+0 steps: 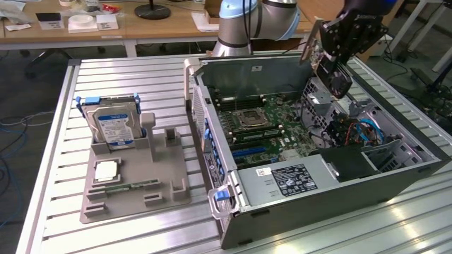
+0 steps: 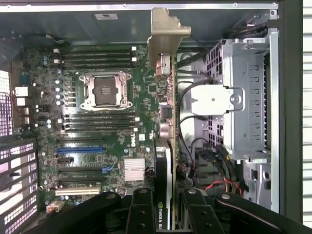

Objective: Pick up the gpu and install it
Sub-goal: 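Pick up the gpu and move the gpu toward the slot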

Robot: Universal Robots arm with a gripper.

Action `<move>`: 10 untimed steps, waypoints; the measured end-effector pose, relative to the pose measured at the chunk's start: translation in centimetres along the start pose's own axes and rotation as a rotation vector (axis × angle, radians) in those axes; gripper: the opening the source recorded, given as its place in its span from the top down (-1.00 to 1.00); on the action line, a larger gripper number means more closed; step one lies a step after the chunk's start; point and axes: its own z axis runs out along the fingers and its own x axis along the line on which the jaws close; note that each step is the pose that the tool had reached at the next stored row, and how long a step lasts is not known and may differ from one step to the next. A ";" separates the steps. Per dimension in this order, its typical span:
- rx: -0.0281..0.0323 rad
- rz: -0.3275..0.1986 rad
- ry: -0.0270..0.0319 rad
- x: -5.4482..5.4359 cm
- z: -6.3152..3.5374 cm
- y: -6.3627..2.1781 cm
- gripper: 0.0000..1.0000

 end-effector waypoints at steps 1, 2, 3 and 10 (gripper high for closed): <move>0.0000 0.000 0.0000 0.0 0.09 0.11 0.47; 0.0000 0.000 0.0000 -0.1 0.18 0.20 0.47; 0.0000 0.000 0.0000 -0.1 0.23 0.25 0.47; 0.0000 0.000 0.0000 -0.1 0.25 0.25 0.47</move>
